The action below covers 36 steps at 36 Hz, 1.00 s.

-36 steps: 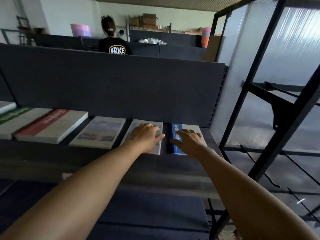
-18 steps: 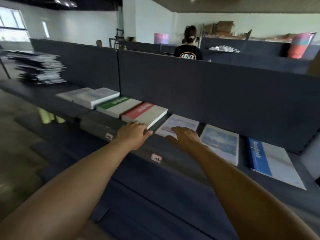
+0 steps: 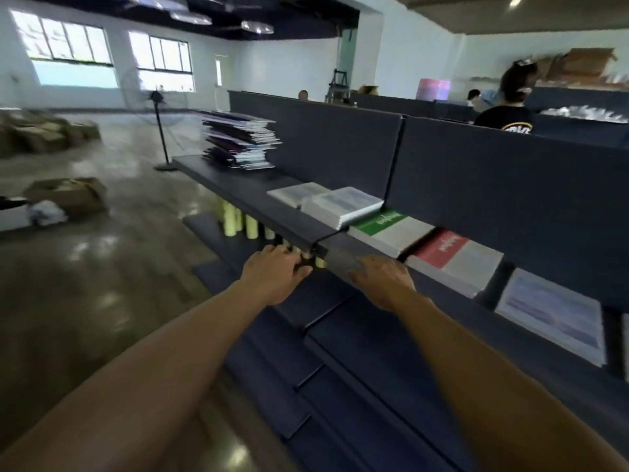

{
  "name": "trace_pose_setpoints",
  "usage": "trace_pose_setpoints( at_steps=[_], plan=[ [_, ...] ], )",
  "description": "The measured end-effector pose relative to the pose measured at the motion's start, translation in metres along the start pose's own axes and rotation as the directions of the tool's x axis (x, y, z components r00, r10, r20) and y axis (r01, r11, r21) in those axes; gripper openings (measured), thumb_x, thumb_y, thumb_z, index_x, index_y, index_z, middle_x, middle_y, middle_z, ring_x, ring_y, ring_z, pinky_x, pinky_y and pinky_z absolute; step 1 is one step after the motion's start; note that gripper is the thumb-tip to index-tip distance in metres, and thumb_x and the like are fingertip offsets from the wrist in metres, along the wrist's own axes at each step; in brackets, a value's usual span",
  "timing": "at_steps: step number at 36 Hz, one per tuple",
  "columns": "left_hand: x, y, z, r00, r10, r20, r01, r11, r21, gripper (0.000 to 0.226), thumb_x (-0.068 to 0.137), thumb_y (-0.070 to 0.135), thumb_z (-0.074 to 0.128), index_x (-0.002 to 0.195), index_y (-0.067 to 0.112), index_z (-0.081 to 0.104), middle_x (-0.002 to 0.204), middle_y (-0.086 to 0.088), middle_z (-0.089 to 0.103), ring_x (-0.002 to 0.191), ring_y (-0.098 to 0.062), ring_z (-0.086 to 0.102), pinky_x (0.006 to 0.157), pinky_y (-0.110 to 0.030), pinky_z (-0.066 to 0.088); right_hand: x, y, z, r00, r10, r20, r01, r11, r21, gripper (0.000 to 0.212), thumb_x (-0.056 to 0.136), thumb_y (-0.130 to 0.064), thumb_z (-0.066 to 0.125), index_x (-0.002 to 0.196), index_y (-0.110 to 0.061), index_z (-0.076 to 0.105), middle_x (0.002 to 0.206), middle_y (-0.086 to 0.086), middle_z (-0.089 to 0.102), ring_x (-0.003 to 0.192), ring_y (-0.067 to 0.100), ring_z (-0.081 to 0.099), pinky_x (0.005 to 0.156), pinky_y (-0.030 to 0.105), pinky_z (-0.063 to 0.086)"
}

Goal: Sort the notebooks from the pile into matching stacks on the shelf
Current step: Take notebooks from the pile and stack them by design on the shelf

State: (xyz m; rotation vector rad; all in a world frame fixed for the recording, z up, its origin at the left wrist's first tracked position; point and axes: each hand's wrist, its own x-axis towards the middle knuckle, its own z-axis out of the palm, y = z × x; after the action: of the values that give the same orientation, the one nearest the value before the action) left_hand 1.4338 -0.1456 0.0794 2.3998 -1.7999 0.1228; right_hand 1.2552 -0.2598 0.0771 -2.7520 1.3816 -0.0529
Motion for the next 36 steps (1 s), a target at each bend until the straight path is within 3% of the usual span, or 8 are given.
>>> trace_pose_setpoints(
  at_steps=[9,17,21,27,32,36],
  plan=[
    [0.027,-0.101,0.015,0.994,-0.099,0.048,0.099,0.995,0.014,0.051,0.100,0.053,0.026,0.133,0.021,0.050,0.134,-0.005,0.050,0.127,-0.026,0.041,0.104,-0.041,0.036,0.084,-0.078,0.014,0.995,-0.105,-0.003,0.105,0.995,-0.002,0.057,0.099,-0.053,0.030,0.146,-0.022,0.032,0.151,0.005,0.035,0.136,0.027,0.034,0.112,0.041,0.021],
    [0.094,-0.178,0.014,0.983,-0.182,0.037,0.179,0.981,0.072,0.050,0.100,0.053,0.025,0.127,0.020,0.052,0.130,-0.005,0.052,0.124,-0.026,0.043,0.100,-0.037,0.036,0.190,-0.118,0.007,0.981,-0.189,-0.043,0.187,0.981,-0.051,0.056,0.100,-0.051,0.027,0.147,-0.021,0.029,0.153,0.004,0.029,0.138,0.026,0.029,0.115,0.042,0.018],
    [0.140,-0.209,0.007,0.976,-0.215,0.035,0.211,0.973,0.094,0.047,0.100,0.053,0.026,0.116,0.019,0.055,0.125,-0.006,0.053,0.121,-0.026,0.045,0.099,-0.039,0.037,0.249,-0.132,-0.007,0.979,-0.188,-0.078,0.186,0.982,-0.028,0.054,0.100,-0.050,0.029,0.146,-0.021,0.031,0.151,0.005,0.033,0.137,0.027,0.031,0.113,0.043,0.020],
    [0.220,-0.255,-0.003,0.977,-0.213,-0.030,0.215,0.974,0.077,0.048,0.100,0.053,0.027,0.123,0.022,0.055,0.131,-0.004,0.054,0.125,-0.026,0.045,0.103,-0.041,0.037,0.332,-0.144,-0.025,0.982,-0.174,-0.071,0.174,0.985,0.000,0.056,0.100,-0.050,0.027,0.149,-0.022,0.025,0.155,0.005,0.026,0.141,0.025,0.025,0.115,0.041,0.015],
    [0.274,-0.288,0.001,0.976,-0.213,-0.042,0.216,0.975,0.058,0.063,0.094,0.062,0.016,0.122,0.024,0.057,0.127,-0.004,0.056,0.120,-0.025,0.046,0.101,-0.042,0.038,0.387,-0.153,-0.032,0.980,-0.177,-0.090,0.174,0.984,-0.040,0.057,0.100,-0.051,0.027,0.149,-0.022,0.026,0.154,0.005,0.029,0.139,0.027,0.028,0.114,0.041,0.017],
    [0.309,-0.305,0.002,0.977,-0.208,-0.057,0.211,0.976,0.051,0.051,0.099,0.055,0.026,0.118,0.020,0.057,0.122,-0.008,0.055,0.118,-0.027,0.047,0.099,-0.040,0.038,0.425,-0.164,-0.040,0.979,-0.172,-0.110,0.166,0.984,-0.060,0.055,0.100,-0.050,0.026,0.149,-0.023,0.026,0.154,0.003,0.030,0.139,0.026,0.030,0.115,0.043,0.017]
  ],
)
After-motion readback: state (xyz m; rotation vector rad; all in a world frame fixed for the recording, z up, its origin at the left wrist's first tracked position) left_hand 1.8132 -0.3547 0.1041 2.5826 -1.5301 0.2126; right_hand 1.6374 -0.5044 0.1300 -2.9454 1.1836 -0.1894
